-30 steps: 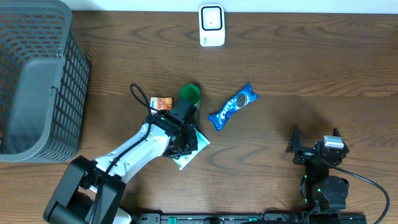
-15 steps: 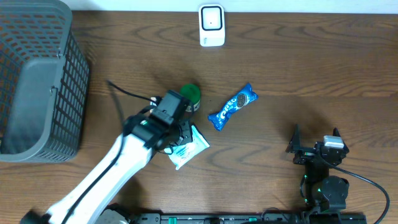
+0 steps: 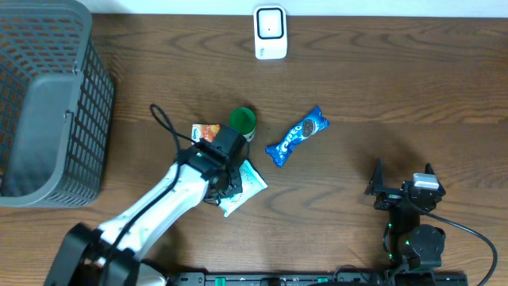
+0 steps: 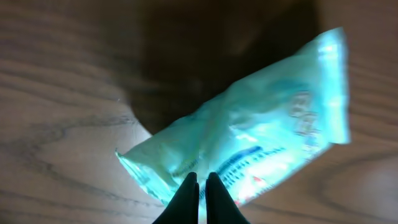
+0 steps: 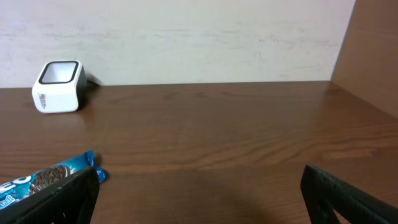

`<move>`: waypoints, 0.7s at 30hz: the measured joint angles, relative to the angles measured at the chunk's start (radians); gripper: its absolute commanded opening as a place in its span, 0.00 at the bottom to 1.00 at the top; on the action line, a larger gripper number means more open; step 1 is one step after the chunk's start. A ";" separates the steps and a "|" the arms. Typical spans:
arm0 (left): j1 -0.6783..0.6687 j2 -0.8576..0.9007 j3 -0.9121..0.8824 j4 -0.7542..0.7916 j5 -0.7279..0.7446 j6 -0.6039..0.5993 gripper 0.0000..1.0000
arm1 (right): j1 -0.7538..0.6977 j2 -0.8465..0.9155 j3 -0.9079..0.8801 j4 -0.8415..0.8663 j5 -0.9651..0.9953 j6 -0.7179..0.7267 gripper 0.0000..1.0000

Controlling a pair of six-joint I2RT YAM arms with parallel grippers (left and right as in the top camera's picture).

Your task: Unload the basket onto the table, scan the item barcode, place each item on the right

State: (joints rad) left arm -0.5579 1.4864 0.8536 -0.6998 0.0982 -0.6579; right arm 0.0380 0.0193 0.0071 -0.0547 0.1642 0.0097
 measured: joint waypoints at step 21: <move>0.000 -0.241 0.241 -0.043 -0.255 0.072 0.25 | 0.000 0.000 0.000 0.000 0.000 0.000 0.99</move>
State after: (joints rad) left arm -0.5579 1.2457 1.0946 -0.7433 -0.1566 -0.5858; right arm 0.0380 0.0193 0.0071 -0.0547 0.1638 0.0097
